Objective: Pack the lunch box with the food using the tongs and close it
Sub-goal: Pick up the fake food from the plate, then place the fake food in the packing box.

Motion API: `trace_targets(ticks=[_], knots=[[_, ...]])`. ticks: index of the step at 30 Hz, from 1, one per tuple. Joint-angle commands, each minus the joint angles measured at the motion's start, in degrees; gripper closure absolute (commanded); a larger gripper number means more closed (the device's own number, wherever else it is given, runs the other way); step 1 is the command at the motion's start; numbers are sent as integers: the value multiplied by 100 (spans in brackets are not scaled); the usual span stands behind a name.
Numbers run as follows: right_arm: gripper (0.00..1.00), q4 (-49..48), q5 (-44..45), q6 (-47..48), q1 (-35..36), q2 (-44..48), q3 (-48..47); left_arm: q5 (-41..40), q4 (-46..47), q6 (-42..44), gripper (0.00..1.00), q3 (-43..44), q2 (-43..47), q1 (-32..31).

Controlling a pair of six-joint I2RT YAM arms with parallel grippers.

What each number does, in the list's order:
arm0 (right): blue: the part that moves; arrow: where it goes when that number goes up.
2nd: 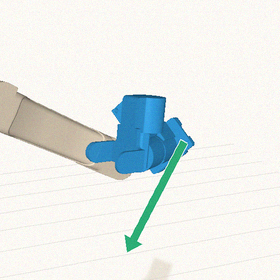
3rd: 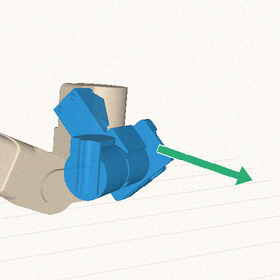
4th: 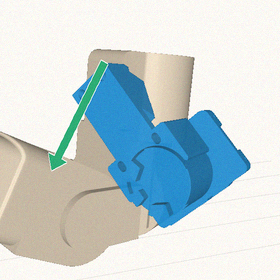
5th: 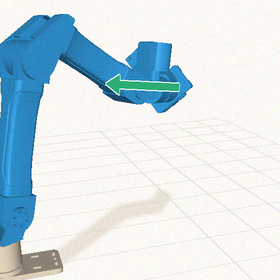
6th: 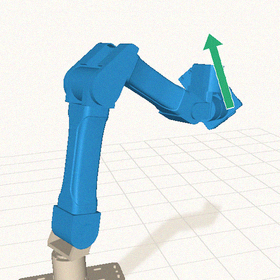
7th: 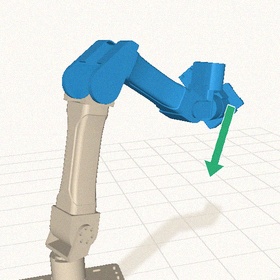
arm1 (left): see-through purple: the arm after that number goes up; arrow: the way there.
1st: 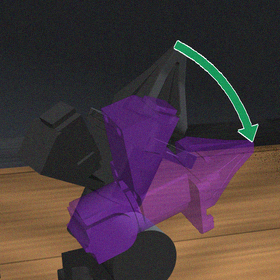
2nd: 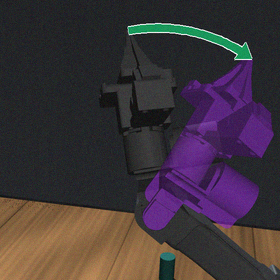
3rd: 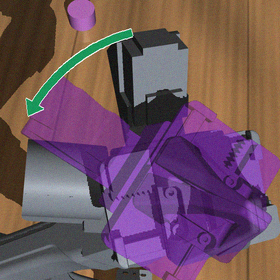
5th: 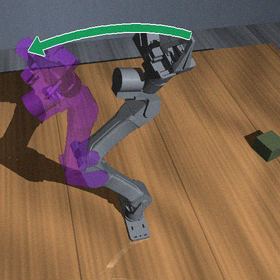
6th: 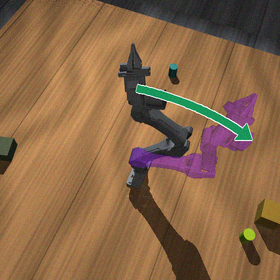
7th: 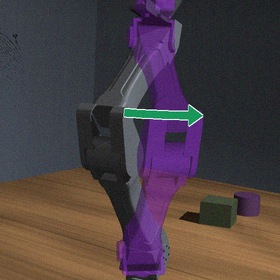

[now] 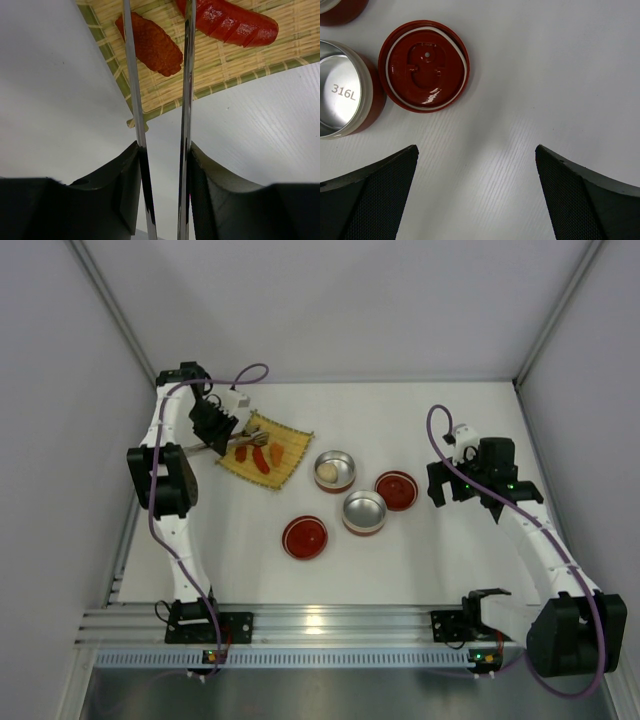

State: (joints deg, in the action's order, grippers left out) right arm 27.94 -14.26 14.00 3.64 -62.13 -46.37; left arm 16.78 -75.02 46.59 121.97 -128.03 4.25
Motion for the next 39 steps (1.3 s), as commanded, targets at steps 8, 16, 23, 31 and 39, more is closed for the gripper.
trace_targets(ticks=[8,16,23,31,39], knots=[[1,53,-33,103,5,34,-100,431,146,-220,75,195,524,-21],[1,62,-59,94,5,60,-109,572,322,-413,84,-7,981,-21],[1,71,-86,94,14,69,-118,712,331,-554,87,-25,1236,-21],[1,53,-103,59,14,61,-109,1205,356,-624,87,-805,2114,-723],[1,53,-147,50,5,8,-144,1512,1015,-1441,85,-1413,2362,-1734]])
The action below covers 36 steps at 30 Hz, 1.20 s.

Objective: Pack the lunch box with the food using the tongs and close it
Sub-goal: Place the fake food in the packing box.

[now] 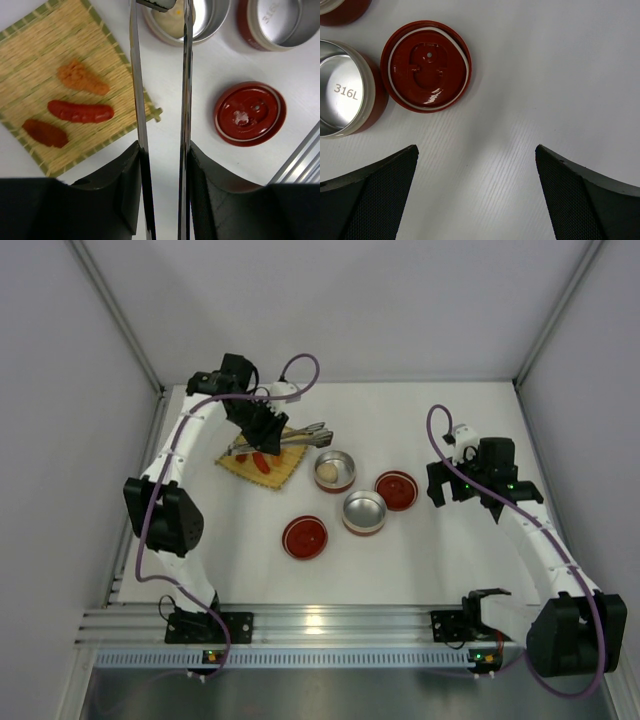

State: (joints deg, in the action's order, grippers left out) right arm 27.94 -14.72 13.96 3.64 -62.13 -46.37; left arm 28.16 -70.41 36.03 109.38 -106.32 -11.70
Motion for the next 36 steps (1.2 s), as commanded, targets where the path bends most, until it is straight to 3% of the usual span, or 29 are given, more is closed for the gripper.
trace_targets(ticks=[1,11,28,36], knots=[[1,62,-101,55,14,8,-153,365,624,-526,85,-206,174,-217],[1,45,-92,81,5,43,-100,216,871,-791,83,-382,-134,-851],[1,53,-75,90,5,-1,-92,-21,1065,-703,78,-866,-345,-939],[1,62,-66,90,5,-10,-83,58,1109,-720,57,-857,-354,-939]])
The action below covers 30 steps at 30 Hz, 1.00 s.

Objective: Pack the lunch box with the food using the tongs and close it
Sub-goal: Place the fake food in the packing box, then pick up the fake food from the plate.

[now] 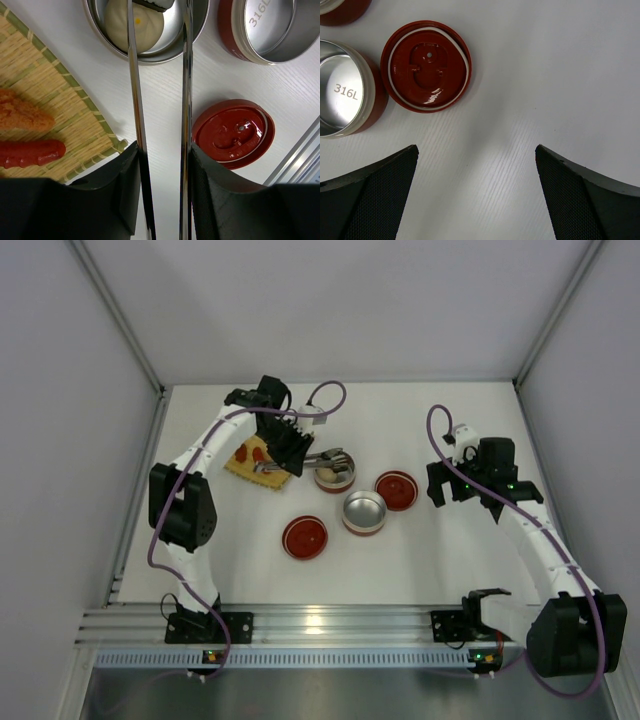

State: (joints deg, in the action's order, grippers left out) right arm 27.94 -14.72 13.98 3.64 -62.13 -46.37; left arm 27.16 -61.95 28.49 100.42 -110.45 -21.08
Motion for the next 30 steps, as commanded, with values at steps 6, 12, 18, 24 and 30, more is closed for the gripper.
trace_targets(ticks=[6,12,18,24,30], knots=[[1,53,-66,88,14,-10,-83,246,280,-1,45,83,112,7],[1,62,-66,88,-3,-10,-92,299,210,-1,40,153,138,-1],[1,71,-66,96,5,8,-92,404,254,-177,50,232,428,25],[0,80,-84,88,5,43,-100,510,263,-440,56,215,911,516],[1,80,-92,105,5,87,-83,141,148,-528,53,-426,1596,1560]])
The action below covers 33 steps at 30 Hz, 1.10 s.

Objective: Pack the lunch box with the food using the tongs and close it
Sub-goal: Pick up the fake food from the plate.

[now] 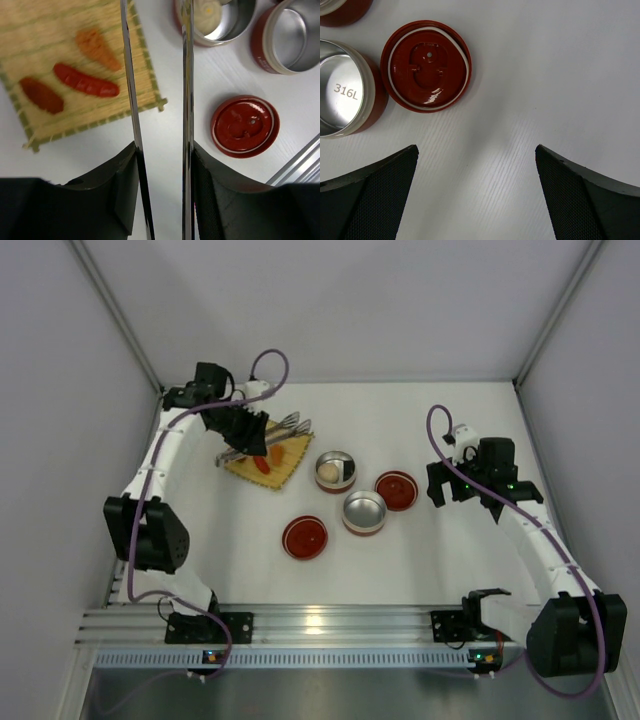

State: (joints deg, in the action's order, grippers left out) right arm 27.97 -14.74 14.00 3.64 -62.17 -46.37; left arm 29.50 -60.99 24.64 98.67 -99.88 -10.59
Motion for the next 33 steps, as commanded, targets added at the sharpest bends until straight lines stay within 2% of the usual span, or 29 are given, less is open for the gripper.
trace_targets(ticks=[1,5,10,14,18,20,23,24,30,33], knots=[[1,77,-99,103,5,91,-83,-250,70,-179,53,-478,705,679],[1,77,-90,94,5,118,-92,-557,-53,-626,52,-945,1057,1331],[1,69,-99,86,5,109,-100,-761,131,-1189,48,-1613,1664,1349],[1,69,-90,85,5,100,-92,-892,114,-1943,49,-1921,1770,1314],[1,69,-82,77,5,109,-83,-1795,140,-2437,50,-2027,1761,1253],[1,60,-90,77,5,100,-83,-2000,193,-2779,50,-2062,1796,1209],[1,51,-90,77,5,100,-91,-2307,385,-3008,50,-2124,1928,981],[1,51,-90,77,14,100,-92,-2465,438,-3079,50,-2124,1945,684],[1,60,-73,85,14,91,-92,-3265,553,-3676,48,-2150,1735,-187],[1,60,-73,94,5,109,-83,-3353,658,-3861,47,-2177,1638,-251]])
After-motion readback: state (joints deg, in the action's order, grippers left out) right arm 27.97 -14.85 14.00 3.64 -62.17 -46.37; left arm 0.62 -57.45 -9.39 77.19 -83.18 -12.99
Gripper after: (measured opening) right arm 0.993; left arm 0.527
